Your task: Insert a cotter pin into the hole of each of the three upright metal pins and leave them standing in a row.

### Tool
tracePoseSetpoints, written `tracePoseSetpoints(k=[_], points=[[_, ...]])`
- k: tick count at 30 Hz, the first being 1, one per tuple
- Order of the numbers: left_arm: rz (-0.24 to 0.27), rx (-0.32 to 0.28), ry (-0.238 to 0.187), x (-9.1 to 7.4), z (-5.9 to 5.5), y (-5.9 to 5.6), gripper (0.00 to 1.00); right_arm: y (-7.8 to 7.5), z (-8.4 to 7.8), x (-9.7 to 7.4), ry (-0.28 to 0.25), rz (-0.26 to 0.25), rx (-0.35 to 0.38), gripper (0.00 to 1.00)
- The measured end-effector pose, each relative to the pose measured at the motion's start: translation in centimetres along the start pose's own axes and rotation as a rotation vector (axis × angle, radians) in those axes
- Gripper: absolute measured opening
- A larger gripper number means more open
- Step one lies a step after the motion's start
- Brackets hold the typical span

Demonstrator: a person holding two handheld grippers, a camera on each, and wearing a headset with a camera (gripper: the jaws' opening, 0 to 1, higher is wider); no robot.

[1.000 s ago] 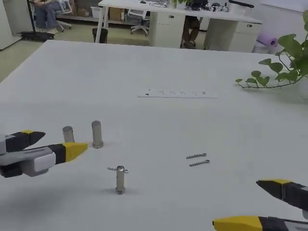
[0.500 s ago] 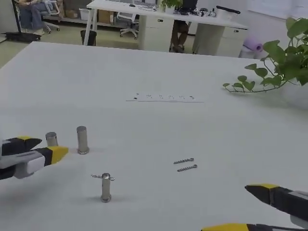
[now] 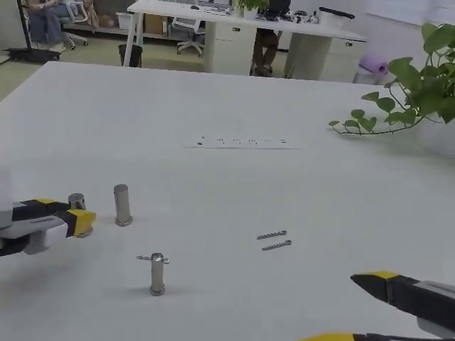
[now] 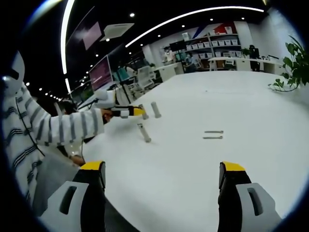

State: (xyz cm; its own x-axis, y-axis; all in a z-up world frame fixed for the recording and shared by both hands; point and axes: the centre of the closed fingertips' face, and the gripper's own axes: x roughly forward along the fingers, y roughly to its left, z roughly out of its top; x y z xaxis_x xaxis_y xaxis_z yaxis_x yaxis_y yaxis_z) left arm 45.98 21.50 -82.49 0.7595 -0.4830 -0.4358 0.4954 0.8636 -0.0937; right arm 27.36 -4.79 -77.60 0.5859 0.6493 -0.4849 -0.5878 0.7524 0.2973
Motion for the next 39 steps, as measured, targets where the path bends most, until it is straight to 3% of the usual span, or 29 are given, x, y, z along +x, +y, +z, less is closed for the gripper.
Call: tracePoseSetpoints(k=[1, 2, 7, 13, 15, 16, 19, 24, 34, 37, 39], points=[[-0.015, 0.007, 0.008, 0.0, -0.1, -0.2, 0.12, 0.0, 0.0, 0.0, -0.001, 0.001, 0.002, 0.99], [0.005, 0.015, 0.018, 0.0, -0.2, 0.3, 0.13, 0.1, 0.0, 0.1, -0.001, 0.004, 0.005, 0.99], [-0.022, 0.000, 0.024, 0.3, -0.3, 0.4, 0.12, 0.4, -0.3, 0.5, 0.004, 0.018, 0.017, 0.99], [-0.029, 0.022, 0.027, 0.4, -0.3, 0.4, 0.11, 0.4, -0.5, 0.8, 0.012, 0.019, 0.020, 1.00], [-0.024, 0.019, 0.025, 0.4, -0.3, 0.5, 0.11, 0.5, -0.5, 0.8, 0.010, 0.022, 0.022, 1.00], [-0.007, -0.019, 0.033, 0.4, -0.3, 0.5, 0.11, 0.5, -0.5, 0.8, 0.007, 0.022, 0.023, 1.00], [0.008, -0.043, 0.026, 0.2, -0.1, 0.7, 0.11, 0.6, -0.5, 0.8, 0.011, 0.022, 0.022, 1.00], [0.013, -0.034, 0.040, -0.4, -0.2, 0.7, 0.10, 0.7, -0.6, 0.9, 0.011, 0.023, 0.034, 1.00], [0.006, -0.064, 0.011, -2.7, 1.4, 0.2, 0.10, 0.9, -0.2, 1.0, 0.007, 0.022, 0.013, 1.00], [-0.005, -0.131, 0.013, -3.6, 1.9, -0.3, 0.10, 1.1, -0.3, 1.1, 0.008, 0.030, 0.009, 1.00], [-0.005, -0.114, 0.002, -4.2, 2.4, -0.6, 0.10, 1.3, -0.2, 1.2, 0.002, 0.041, 0.013, 1.00]])
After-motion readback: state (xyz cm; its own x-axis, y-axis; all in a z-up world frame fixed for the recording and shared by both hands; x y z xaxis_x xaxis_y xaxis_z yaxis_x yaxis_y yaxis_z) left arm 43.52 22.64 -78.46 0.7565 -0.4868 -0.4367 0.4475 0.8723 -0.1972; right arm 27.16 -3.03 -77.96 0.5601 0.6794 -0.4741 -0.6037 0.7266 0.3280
